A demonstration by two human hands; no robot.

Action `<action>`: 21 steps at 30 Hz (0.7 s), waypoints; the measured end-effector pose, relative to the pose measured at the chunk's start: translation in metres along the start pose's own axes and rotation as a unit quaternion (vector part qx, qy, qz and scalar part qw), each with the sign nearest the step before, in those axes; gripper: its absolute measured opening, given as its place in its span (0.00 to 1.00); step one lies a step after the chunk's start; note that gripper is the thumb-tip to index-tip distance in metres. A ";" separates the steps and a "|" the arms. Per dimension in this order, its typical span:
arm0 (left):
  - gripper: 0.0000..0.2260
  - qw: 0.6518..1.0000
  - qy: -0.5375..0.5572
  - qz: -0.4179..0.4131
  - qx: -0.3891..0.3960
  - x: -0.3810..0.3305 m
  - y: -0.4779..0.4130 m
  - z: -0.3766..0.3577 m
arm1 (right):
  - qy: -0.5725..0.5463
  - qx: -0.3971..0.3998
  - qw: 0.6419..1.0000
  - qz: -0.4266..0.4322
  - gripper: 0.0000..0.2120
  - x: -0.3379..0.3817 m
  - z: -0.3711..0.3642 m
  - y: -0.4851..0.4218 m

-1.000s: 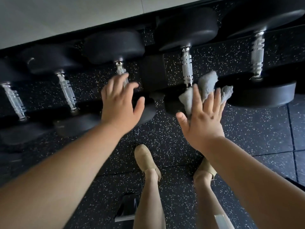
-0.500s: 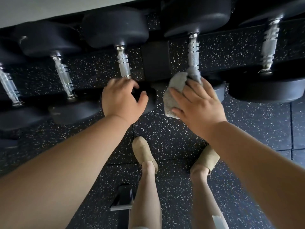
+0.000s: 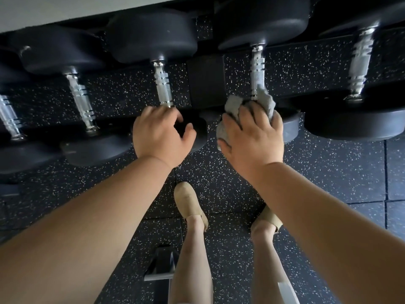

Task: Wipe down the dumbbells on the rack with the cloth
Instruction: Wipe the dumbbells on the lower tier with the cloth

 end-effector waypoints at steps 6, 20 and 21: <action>0.13 1.000 0.003 0.000 -0.004 0.001 0.000 0.000 | -0.171 -0.017 0.982 -0.076 0.20 -0.064 -0.001 0.025; 0.13 1.000 -0.009 0.009 0.004 0.001 0.000 -0.001 | -0.069 -0.007 0.997 -0.041 0.28 -0.030 -0.003 0.020; 0.13 1.000 -0.009 0.009 0.004 0.001 0.000 -0.001 | -0.100 -0.028 0.994 -0.043 0.27 -0.041 -0.005 0.025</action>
Point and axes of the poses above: each hand's wrist, its own y-axis away from the middle knuckle, its own z-axis out of the back of the hand, x = y × z, the point moved 4 cm from there along -y, towards the middle knuckle, and after that the axes turned 14 degrees about y, right-handed, at the moved point
